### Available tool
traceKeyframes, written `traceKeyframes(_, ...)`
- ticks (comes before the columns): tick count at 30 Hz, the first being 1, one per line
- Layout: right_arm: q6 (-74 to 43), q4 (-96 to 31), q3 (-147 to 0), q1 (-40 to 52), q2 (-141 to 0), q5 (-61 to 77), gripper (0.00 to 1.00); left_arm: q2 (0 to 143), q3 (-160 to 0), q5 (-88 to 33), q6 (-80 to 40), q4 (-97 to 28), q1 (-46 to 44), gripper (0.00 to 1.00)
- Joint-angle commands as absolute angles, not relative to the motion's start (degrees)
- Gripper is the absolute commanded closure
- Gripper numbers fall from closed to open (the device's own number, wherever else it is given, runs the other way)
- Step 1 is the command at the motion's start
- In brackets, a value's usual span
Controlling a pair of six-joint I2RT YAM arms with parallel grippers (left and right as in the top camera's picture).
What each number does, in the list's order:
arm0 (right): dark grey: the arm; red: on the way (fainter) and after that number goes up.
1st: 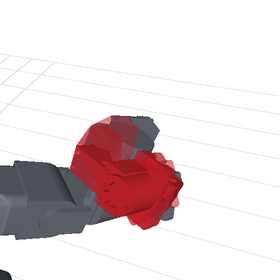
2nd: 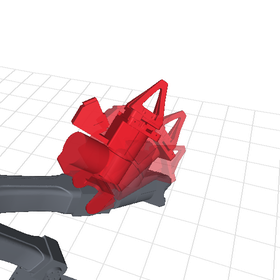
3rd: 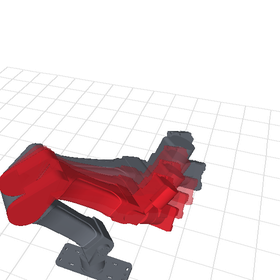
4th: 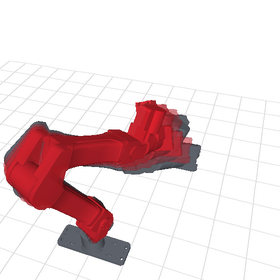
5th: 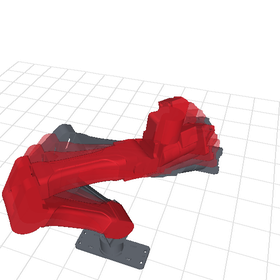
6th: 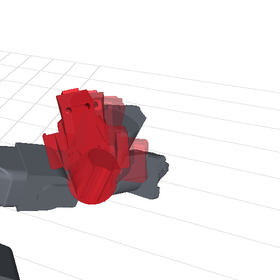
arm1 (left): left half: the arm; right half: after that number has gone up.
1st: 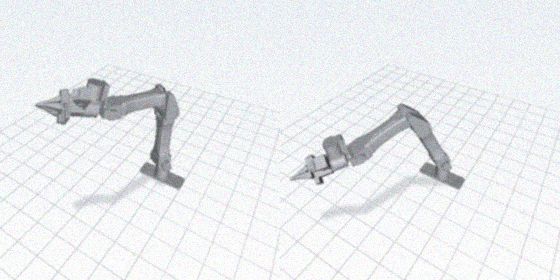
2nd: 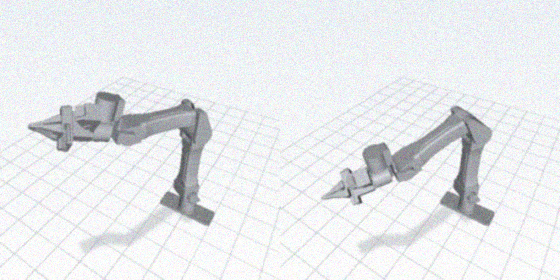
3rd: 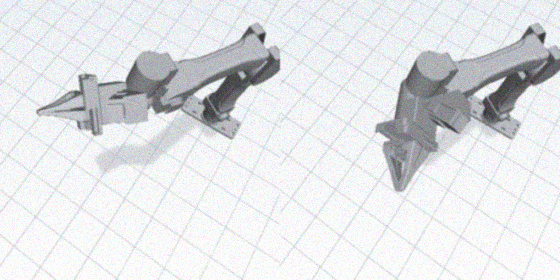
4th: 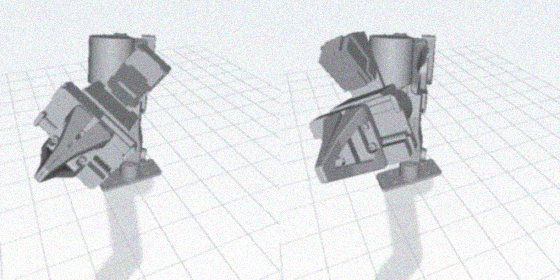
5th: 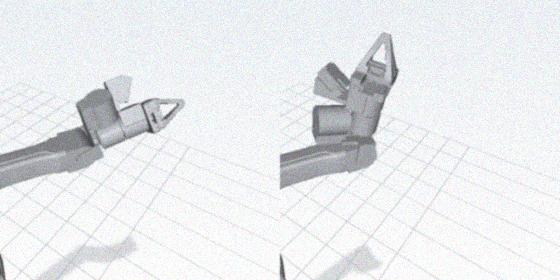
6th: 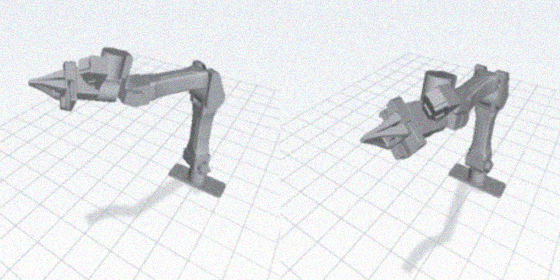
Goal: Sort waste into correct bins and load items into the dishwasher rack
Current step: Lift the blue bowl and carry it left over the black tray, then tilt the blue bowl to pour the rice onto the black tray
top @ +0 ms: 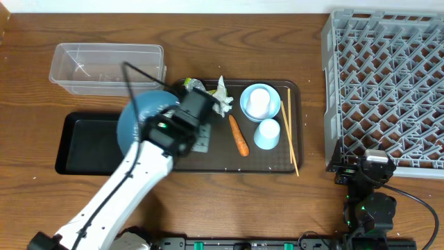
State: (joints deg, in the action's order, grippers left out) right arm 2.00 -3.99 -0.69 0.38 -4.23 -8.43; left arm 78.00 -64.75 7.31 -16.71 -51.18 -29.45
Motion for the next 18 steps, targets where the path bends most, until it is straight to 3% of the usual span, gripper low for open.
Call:
traceKeyframes(1, 2.7, -4.4, -0.8, -0.1, -4.2, -9.0, 0.01, 77.0, -66.0, 2.5, -11.9, -50.2, -23.7, 0.94)
traceKeyframes(18, 2.7, -4.4, -0.8, -0.1, -4.2, -9.0, 0.01, 77.0, -65.9, -18.3, -10.1, -42.1, -1.8, 0.94)
